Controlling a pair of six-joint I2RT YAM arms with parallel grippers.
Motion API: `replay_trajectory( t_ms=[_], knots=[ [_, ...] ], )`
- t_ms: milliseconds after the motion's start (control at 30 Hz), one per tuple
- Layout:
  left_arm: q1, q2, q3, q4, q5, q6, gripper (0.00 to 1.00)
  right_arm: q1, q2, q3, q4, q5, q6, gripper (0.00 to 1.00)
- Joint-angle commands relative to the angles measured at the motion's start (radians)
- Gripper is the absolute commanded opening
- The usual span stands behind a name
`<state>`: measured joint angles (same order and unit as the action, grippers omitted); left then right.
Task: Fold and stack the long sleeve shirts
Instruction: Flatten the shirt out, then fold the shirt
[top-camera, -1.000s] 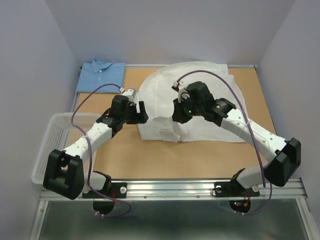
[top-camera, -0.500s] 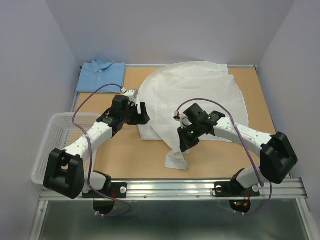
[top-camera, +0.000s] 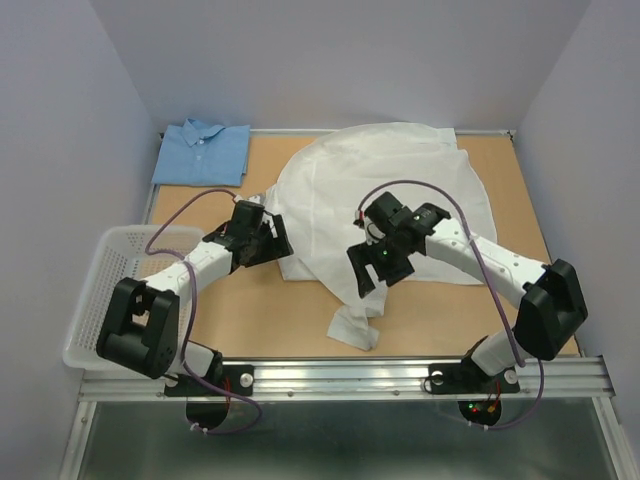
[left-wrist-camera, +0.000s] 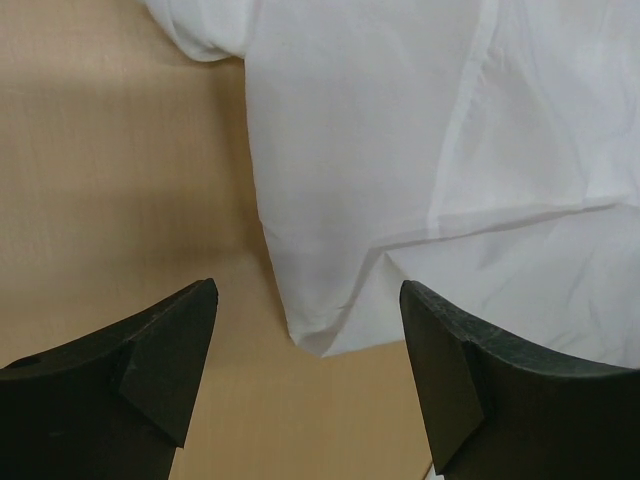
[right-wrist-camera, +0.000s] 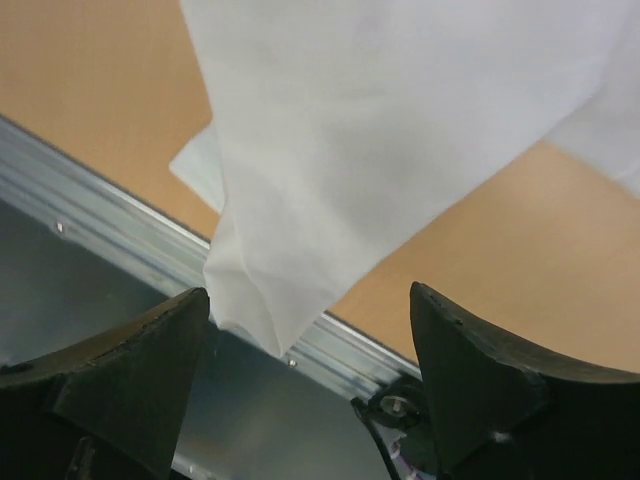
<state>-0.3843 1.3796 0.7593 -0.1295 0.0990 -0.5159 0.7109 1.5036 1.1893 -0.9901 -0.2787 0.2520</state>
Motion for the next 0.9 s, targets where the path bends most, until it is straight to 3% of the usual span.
replay_trajectory(
  t_ms=[0,200,233,400,533,633,867],
  knots=[
    [0.007,0.019,-0.018,0.010,-0.024,-0.056,0.84,-0.069,0.030,0.115,-0.027,0.269,0.087,0.86],
    [0.007,0.049,-0.064,0.068,0.034,-0.087,0.80,-0.428,-0.015,0.061,0.043,0.345,0.219,0.86],
    [0.005,0.056,-0.077,0.086,0.037,-0.096,0.80,-0.549,-0.051,0.011,0.077,0.346,0.234,0.86],
    [0.005,0.075,-0.090,0.125,0.065,-0.108,0.76,-0.871,-0.129,-0.135,0.160,0.323,0.332,0.84],
    [0.005,0.073,-0.097,0.125,0.080,-0.110,0.73,-0.957,-0.170,-0.243,0.195,0.414,0.409,0.78],
    [0.004,0.075,-0.110,0.159,0.097,-0.110,0.72,-1.017,-0.190,-0.325,0.248,0.375,0.438,0.73],
    [0.004,0.061,-0.133,0.180,0.120,-0.105,0.70,-1.038,-0.169,-0.425,0.377,0.371,0.539,0.72]
  ],
)
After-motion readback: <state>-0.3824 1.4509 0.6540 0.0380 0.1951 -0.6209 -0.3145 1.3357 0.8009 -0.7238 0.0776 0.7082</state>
